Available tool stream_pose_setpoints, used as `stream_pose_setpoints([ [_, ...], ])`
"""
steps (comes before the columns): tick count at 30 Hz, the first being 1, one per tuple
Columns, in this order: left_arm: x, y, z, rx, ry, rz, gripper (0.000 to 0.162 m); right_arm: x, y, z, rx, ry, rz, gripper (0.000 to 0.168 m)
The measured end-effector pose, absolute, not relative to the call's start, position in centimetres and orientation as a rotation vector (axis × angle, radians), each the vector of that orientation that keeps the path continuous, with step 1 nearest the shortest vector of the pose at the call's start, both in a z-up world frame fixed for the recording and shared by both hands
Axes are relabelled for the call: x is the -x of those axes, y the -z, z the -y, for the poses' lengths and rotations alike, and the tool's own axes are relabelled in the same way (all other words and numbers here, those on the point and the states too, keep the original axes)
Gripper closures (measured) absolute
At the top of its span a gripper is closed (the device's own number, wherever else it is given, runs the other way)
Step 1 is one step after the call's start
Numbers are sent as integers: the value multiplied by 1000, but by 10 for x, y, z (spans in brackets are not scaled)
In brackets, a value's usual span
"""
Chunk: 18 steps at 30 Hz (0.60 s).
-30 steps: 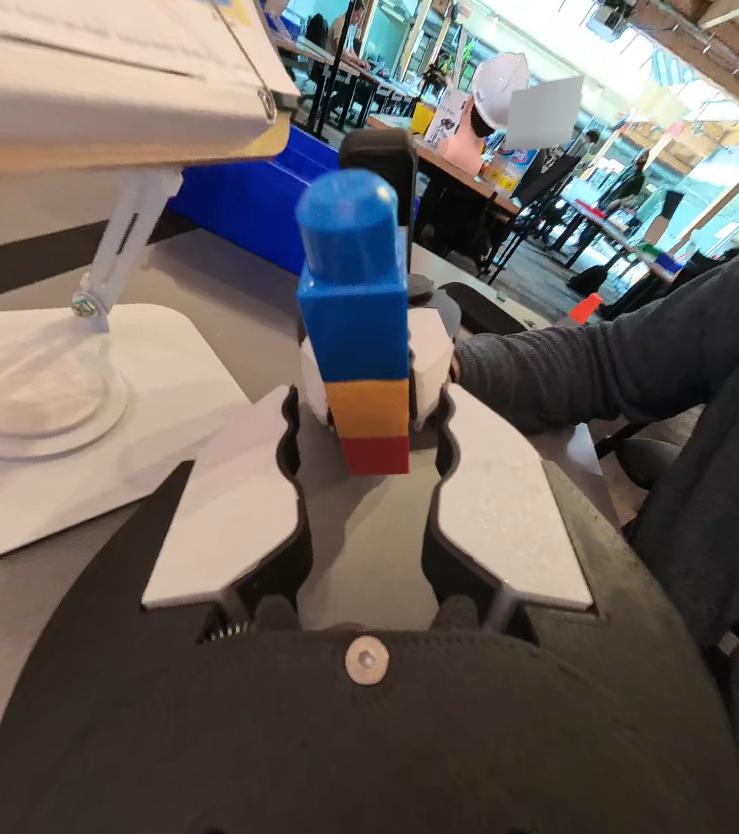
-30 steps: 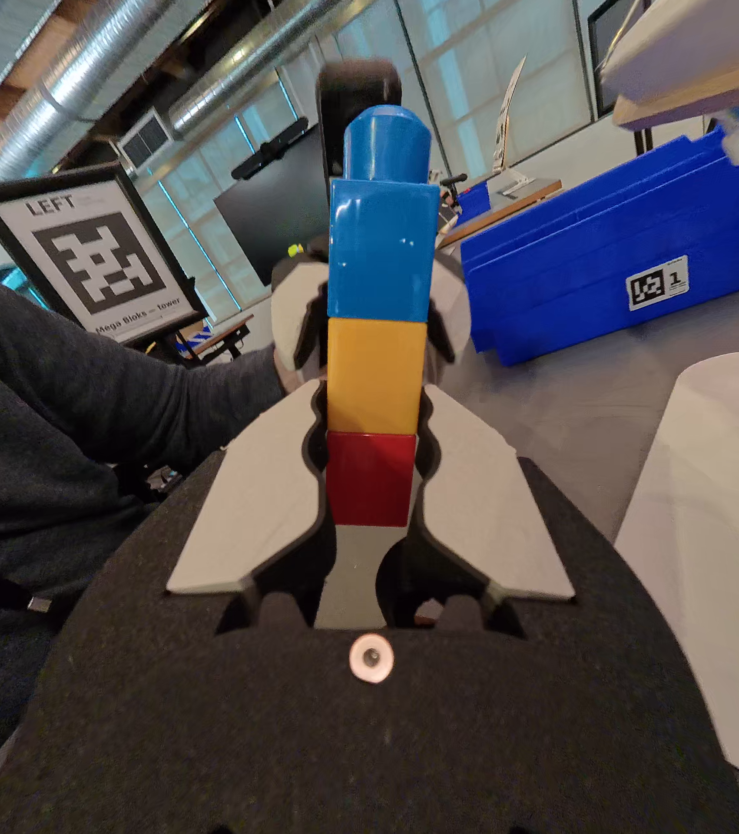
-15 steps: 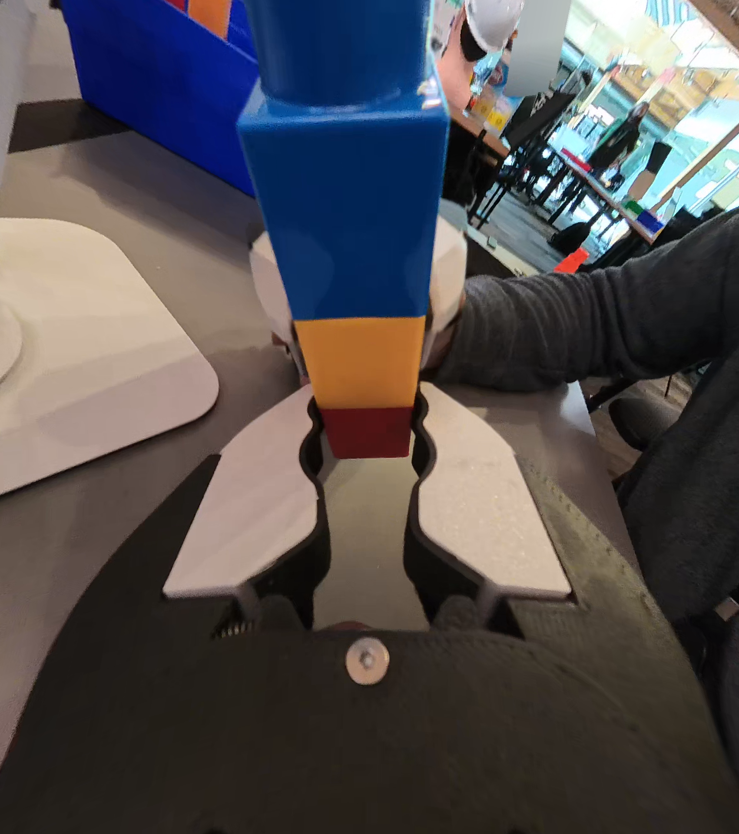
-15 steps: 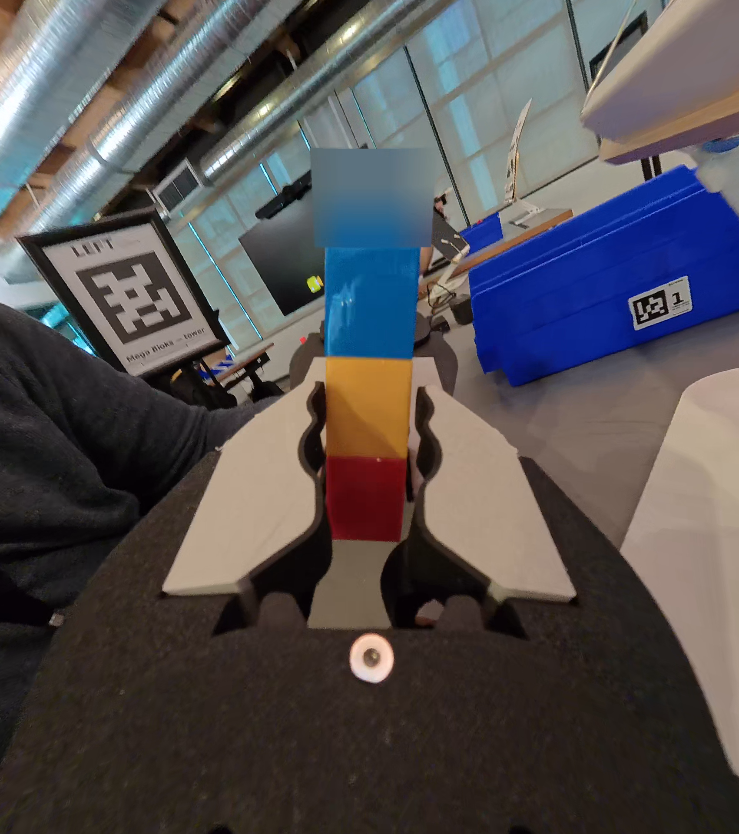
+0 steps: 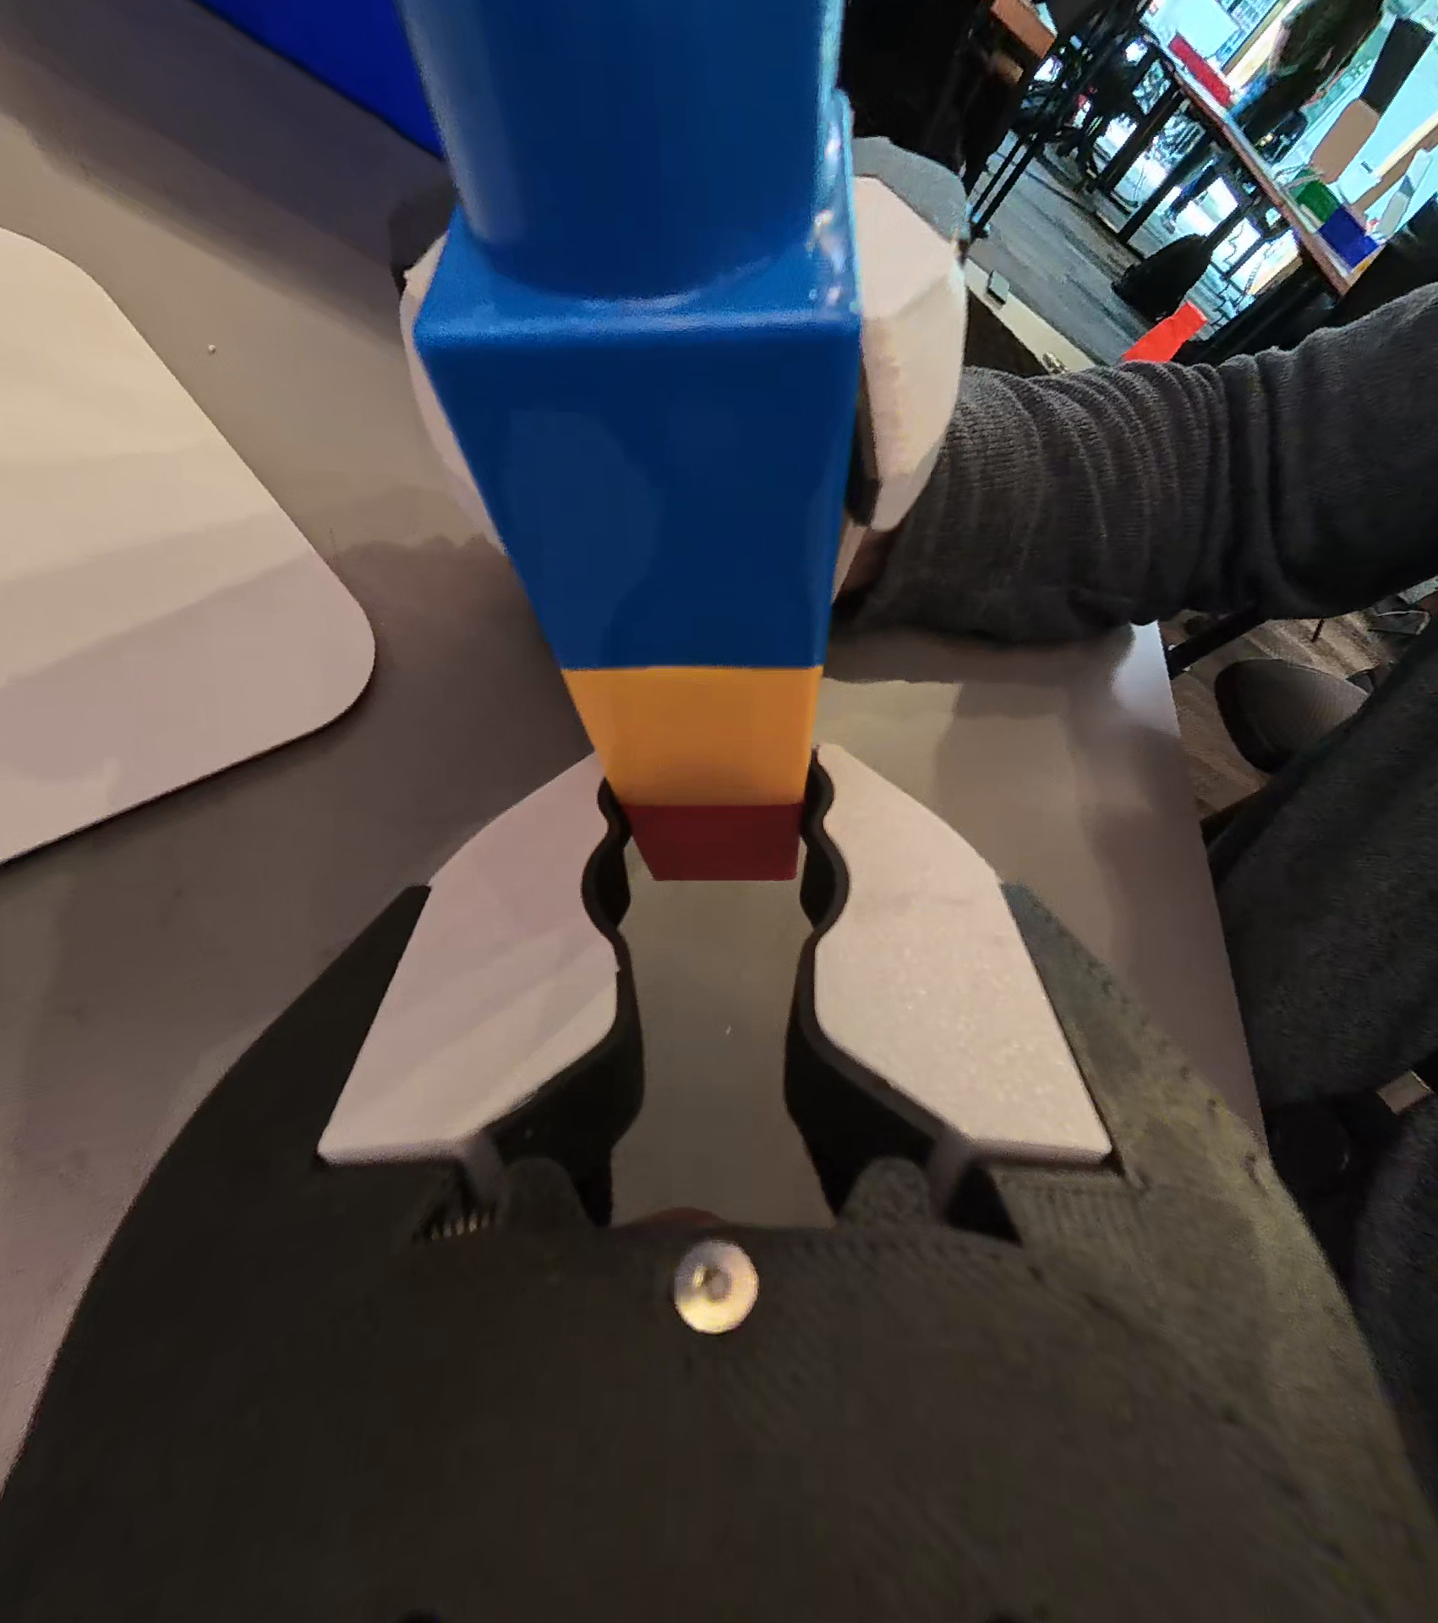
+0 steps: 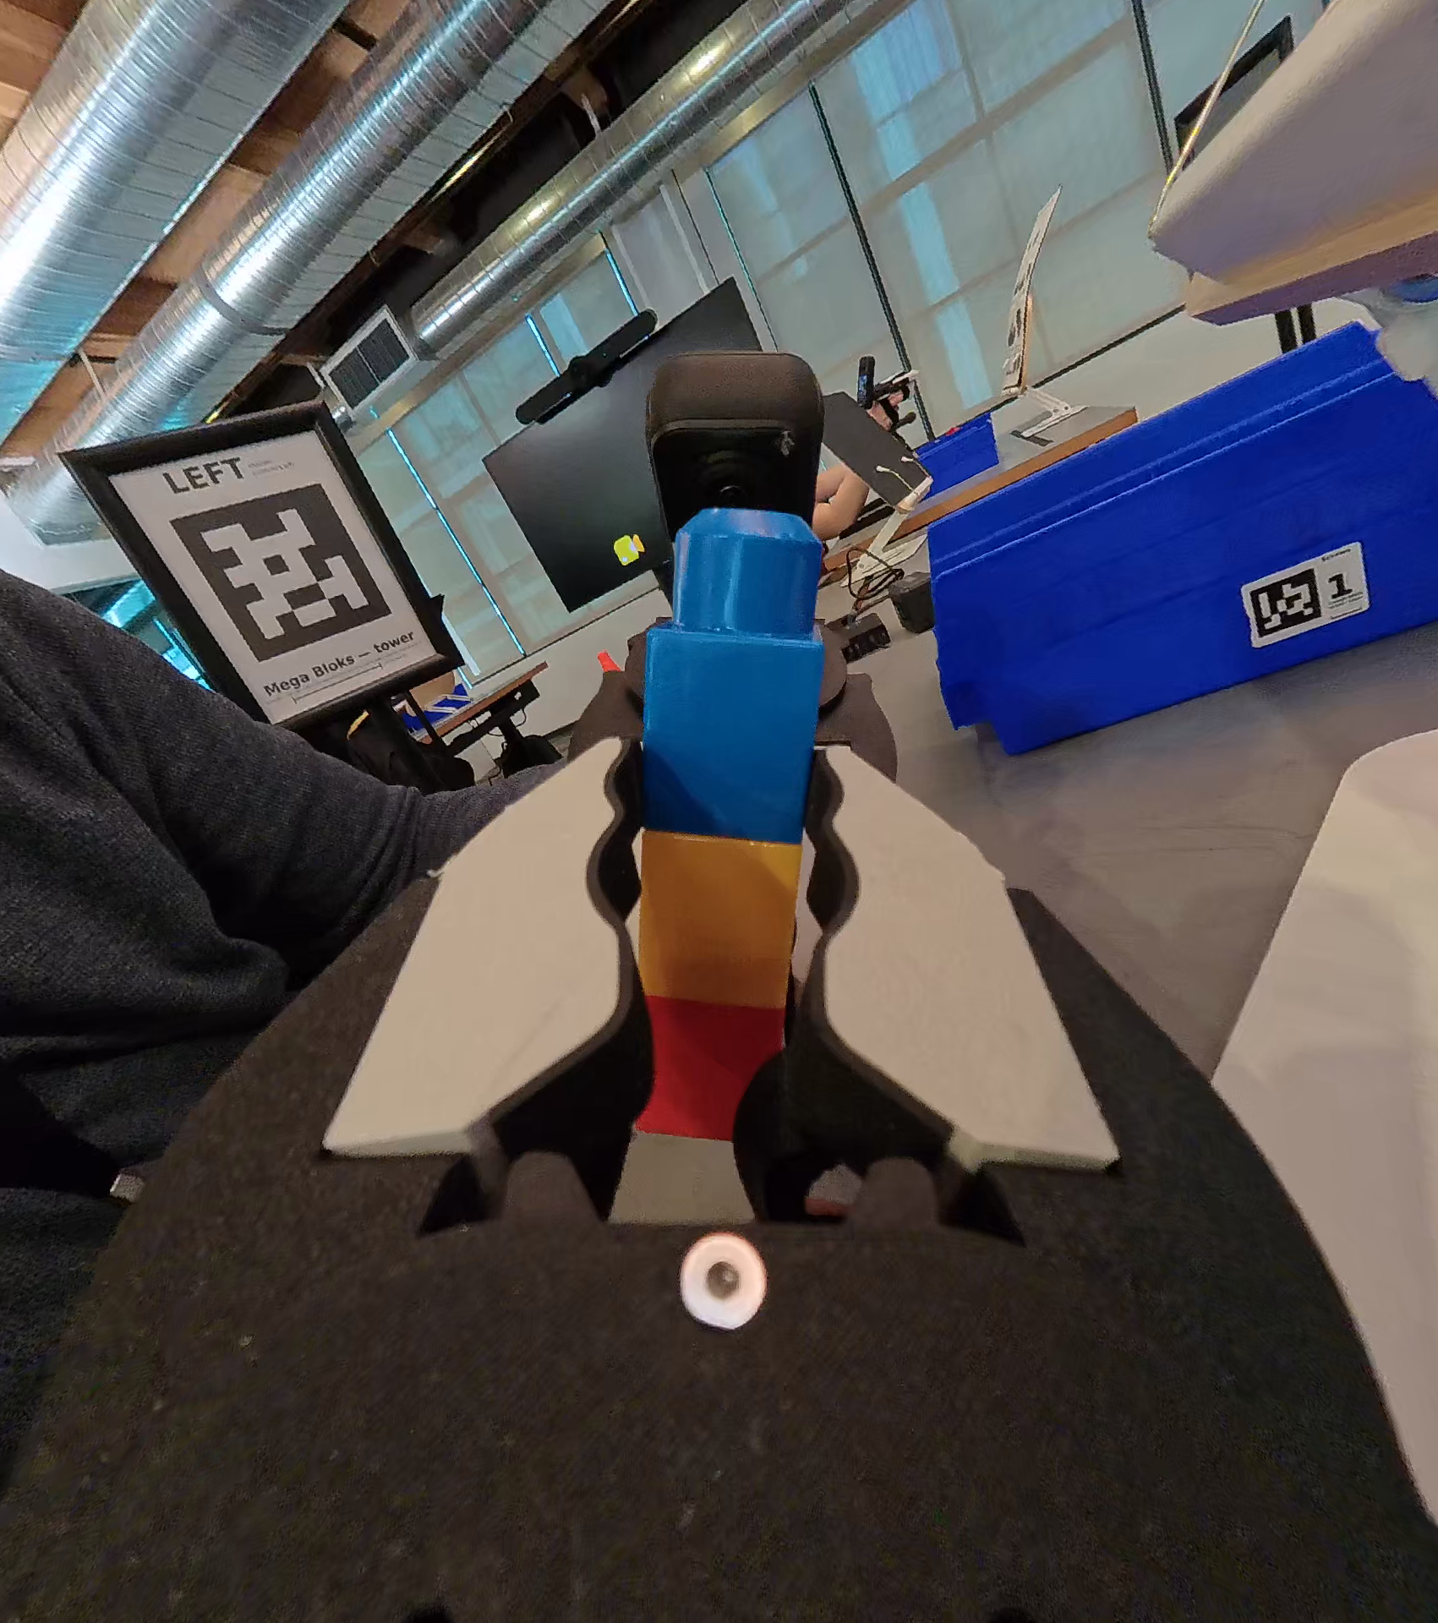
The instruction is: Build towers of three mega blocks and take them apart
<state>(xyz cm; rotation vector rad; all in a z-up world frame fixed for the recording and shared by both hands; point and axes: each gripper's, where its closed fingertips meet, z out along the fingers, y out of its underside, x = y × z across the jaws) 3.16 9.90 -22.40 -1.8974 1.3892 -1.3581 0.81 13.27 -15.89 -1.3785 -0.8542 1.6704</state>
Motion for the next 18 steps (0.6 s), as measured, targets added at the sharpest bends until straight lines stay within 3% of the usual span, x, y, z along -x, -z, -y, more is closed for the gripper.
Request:
stream_pose_setpoints([
  [9,-27,231,-95,1920,1225,-1504,126,-3,154,-125,1352,-1645,906,126],
  [18,-33,222,-85,1834,1222,-1556,126,7,145,-113,1470,-1463,1101,132],
])
